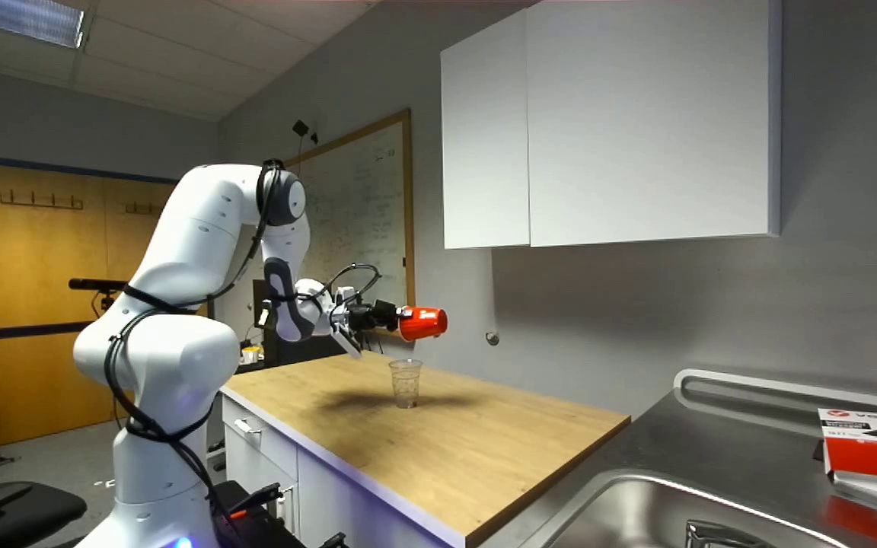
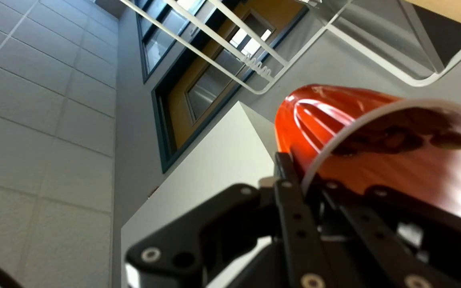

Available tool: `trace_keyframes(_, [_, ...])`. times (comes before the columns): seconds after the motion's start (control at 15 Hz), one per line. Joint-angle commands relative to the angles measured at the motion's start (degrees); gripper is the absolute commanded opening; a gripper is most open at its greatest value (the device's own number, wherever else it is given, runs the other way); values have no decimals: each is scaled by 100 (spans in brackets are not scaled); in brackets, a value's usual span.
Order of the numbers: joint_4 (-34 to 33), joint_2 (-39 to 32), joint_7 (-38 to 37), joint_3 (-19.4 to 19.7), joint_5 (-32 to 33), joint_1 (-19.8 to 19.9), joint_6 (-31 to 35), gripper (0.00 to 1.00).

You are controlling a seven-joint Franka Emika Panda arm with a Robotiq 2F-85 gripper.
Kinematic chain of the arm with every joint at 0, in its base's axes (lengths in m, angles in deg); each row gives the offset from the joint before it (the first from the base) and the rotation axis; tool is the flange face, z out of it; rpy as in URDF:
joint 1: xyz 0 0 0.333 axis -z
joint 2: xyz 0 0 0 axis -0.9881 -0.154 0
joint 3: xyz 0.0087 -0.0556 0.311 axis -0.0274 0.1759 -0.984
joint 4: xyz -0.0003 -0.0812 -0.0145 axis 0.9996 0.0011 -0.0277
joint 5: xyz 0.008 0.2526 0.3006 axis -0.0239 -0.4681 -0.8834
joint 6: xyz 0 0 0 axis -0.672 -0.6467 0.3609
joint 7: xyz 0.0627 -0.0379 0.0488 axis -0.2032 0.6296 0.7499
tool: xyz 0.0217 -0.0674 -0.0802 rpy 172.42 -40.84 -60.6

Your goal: Move the objects from the orange cup and put them in the glass cup

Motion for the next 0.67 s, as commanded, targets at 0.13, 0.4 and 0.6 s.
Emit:
trace_keyframes(0.13, [90,-16,-90,-83,293,11,-326,5])
trace_keyframes(0.4, [76,-95,-72,-89,461,9,-471,5])
trace_keyframes(0.6, [86,-116,-50,-80,603,23,-552,5])
